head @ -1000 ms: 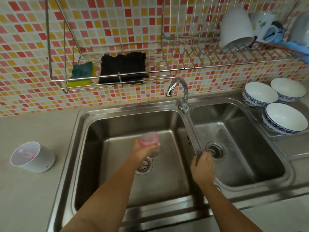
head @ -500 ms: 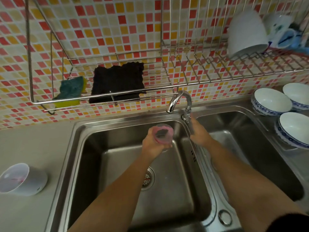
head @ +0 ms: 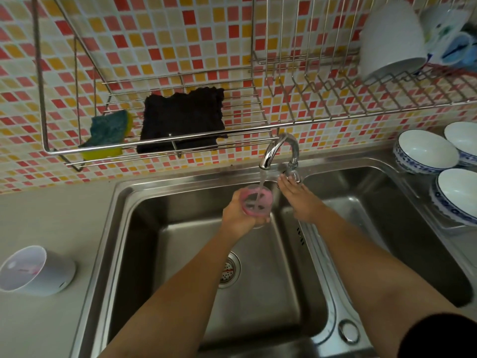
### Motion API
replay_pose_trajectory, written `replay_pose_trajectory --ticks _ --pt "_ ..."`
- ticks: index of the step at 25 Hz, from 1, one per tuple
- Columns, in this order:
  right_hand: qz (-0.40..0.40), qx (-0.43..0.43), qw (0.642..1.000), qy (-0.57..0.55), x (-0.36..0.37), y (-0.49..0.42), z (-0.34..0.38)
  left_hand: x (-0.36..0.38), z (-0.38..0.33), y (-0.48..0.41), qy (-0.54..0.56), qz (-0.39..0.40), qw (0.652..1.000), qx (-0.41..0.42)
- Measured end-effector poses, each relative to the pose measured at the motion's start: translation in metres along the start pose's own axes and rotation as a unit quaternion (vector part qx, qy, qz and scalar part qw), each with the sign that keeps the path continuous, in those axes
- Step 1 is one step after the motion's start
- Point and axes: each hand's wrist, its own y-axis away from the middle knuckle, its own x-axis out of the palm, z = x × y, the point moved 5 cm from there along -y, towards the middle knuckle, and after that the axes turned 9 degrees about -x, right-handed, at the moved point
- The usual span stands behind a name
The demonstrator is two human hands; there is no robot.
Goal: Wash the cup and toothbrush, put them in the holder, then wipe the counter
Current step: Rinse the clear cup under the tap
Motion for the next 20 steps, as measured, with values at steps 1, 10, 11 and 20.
replay_pose_trajectory --ticks 1,10,11,20 --pt "-0.001 0.002 1.000 -0.004 0.000 0.000 0.001 0.000 0.000 0.000 -0.002 -0.001 1.000 0.002" --pt "-0.066 0.194 0.973 -0.106 0.048 0.053 0.002 0.004 0.007 0.000 0.013 0.005 1.000 -0.002" --pt "-0.064 0.208 0.969 -0.114 0.060 0.062 0.007 0.004 0.007 -0.001 0.009 -0.002 1.000 0.000" --pt "-0.123 0.241 0.960 -0.072 0.101 0.113 0.036 -0.002 0.022 0.000 -0.060 -0.085 0.995 -0.012"
